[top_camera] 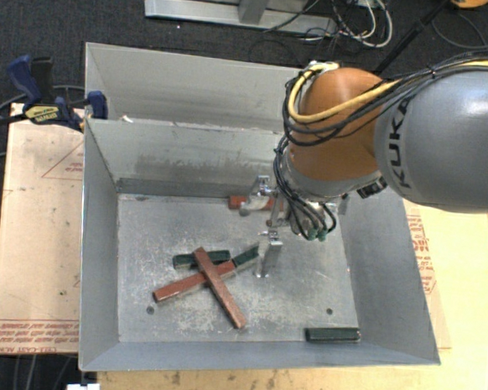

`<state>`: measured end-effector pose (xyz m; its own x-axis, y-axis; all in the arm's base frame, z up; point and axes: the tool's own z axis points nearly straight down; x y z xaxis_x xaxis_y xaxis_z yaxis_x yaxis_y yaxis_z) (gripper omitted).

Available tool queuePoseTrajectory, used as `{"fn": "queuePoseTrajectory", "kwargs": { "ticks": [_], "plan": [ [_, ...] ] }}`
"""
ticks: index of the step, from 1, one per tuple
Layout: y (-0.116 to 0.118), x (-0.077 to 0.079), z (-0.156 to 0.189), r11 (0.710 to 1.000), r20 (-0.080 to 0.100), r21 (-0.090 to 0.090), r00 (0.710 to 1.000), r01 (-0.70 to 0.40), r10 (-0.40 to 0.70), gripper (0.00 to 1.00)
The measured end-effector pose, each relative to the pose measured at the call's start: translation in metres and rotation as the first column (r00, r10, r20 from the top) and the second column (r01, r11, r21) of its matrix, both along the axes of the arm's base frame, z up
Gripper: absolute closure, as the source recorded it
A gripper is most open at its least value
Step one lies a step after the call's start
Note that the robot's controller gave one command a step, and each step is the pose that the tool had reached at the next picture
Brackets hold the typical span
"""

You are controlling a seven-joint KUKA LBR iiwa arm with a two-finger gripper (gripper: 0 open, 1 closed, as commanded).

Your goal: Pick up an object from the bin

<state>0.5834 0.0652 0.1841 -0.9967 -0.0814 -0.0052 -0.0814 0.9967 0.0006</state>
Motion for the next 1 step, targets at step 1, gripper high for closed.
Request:
{"fn": "queuePoseTrajectory", "kwargs": {
  "ticks": [1],
  "plan": [
    [0.069,-0.0333,-0.0245,0.982,-0.005,0.001,0.982,-0.188,0.188,0.0]
  ]
}}
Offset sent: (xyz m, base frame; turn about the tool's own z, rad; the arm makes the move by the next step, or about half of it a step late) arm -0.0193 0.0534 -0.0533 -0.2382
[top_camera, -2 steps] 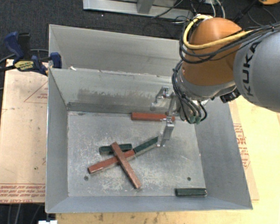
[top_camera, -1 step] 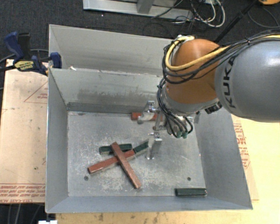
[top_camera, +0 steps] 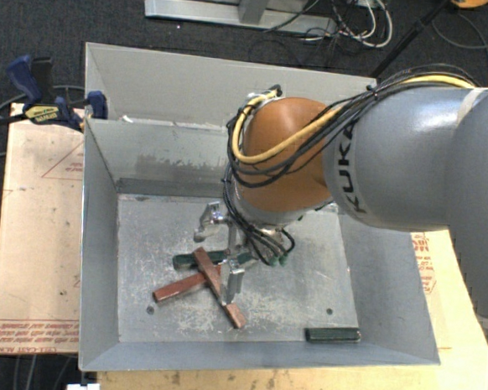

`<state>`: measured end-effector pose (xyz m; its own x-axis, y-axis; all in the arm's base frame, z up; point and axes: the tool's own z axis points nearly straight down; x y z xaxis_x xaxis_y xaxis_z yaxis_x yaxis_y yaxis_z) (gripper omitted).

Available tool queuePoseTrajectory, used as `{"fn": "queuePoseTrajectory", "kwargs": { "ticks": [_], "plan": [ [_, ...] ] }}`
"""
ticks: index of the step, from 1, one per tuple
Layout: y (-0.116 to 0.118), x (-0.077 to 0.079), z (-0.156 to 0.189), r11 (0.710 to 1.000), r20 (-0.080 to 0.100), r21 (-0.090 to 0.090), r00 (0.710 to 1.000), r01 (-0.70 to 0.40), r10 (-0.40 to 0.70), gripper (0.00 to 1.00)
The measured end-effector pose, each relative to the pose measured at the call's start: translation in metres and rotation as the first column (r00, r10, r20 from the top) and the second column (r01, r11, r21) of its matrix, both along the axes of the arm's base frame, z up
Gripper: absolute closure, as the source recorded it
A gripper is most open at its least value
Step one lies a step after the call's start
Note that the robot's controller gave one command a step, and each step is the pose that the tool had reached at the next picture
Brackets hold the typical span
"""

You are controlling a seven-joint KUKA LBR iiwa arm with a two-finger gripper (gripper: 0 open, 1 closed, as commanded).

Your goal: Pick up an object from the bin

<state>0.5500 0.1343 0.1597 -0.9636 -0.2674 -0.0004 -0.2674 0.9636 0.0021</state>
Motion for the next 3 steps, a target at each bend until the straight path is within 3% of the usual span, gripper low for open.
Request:
{"fn": "queuePoseTrajectory", "kwargs": {
  "ticks": [1,2,3],
  "plan": [
    [-0.016,0.014,-0.031,0.999,-0.001,-0.002,0.999,-0.046,0.046,0.0],
    [0.009,0.012,-0.071,0.959,0.006,-0.002,0.959,-0.283,0.283,0.0],
    [0.015,0.009,-0.083,0.991,0.025,0.007,0.991,-0.132,0.131,1.0]
  ]
}}
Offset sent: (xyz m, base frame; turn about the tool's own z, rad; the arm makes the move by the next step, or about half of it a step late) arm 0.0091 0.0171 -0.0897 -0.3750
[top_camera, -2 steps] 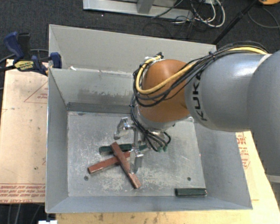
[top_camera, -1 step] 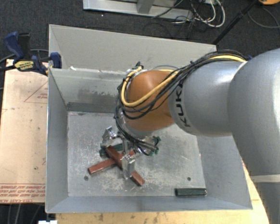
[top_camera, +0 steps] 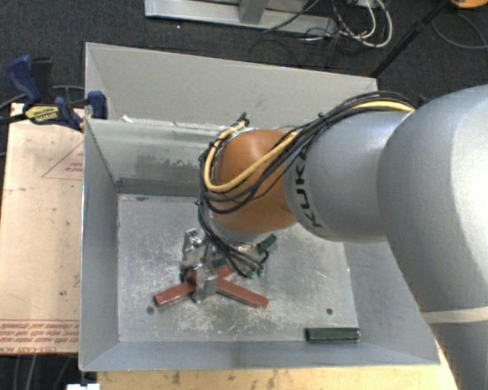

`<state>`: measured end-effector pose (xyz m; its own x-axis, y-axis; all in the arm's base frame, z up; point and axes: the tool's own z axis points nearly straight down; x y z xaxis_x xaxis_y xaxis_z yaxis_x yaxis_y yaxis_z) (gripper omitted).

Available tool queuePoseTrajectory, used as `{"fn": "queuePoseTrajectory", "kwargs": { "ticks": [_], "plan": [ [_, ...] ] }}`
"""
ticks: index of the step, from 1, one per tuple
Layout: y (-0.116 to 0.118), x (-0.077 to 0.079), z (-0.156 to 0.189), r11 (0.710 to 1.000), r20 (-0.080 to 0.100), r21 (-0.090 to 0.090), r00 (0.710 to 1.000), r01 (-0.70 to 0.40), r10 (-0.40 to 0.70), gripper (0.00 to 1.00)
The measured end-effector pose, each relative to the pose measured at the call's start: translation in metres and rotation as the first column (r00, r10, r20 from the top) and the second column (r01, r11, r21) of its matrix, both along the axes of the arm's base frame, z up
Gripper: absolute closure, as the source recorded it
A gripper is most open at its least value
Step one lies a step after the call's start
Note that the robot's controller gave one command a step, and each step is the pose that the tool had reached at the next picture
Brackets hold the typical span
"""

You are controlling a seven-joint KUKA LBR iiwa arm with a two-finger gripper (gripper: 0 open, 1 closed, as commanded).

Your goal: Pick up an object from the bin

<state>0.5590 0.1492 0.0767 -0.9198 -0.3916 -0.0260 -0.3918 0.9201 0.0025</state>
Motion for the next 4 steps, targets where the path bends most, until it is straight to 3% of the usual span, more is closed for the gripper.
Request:
{"fn": "queuePoseTrajectory", "kwargs": {
  "ticks": [2,4],
  "plan": [
    [0.0001,0.0001,0.0013,1.0,-0.003,-0.001,1.0,0.0,0.0,1.0],
    [-0.001,-0.0023,0.0098,1.0,-0.021,-0.01,1.0,0.0,0.0,1.0]
  ]
}}
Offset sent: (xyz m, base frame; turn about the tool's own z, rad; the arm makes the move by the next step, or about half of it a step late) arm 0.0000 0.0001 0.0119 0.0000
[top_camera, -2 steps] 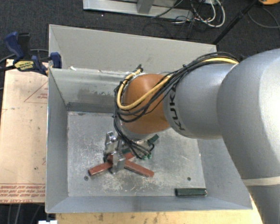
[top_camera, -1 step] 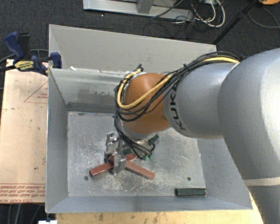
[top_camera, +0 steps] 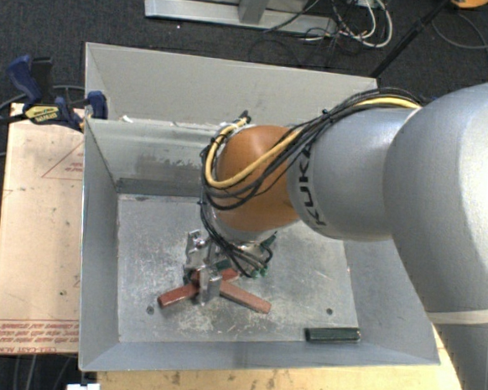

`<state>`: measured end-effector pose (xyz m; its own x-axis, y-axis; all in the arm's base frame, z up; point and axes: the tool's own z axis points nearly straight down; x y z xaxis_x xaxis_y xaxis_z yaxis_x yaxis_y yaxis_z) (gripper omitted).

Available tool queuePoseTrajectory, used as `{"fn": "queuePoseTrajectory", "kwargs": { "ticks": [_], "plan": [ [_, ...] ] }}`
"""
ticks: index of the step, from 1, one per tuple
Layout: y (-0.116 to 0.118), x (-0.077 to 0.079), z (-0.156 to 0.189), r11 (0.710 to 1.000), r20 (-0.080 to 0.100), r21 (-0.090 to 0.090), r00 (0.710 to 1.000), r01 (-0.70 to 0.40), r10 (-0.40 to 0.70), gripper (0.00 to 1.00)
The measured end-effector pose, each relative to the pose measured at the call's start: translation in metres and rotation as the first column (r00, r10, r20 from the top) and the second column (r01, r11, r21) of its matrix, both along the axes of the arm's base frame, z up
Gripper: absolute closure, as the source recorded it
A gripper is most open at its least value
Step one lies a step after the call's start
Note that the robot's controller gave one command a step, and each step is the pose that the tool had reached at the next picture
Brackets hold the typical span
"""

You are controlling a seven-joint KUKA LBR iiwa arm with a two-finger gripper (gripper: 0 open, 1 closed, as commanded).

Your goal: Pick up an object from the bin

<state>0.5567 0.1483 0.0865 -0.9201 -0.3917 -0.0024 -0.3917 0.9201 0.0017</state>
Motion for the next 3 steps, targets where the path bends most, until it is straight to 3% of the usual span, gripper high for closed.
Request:
{"fn": "queuePoseTrajectory", "kwargs": {
  "ticks": [3],
  "plan": [
    [0.0,-0.001,0.039,1.0,-0.003,-0.002,1.0,0.0,0.0,1.0]
  ]
}}
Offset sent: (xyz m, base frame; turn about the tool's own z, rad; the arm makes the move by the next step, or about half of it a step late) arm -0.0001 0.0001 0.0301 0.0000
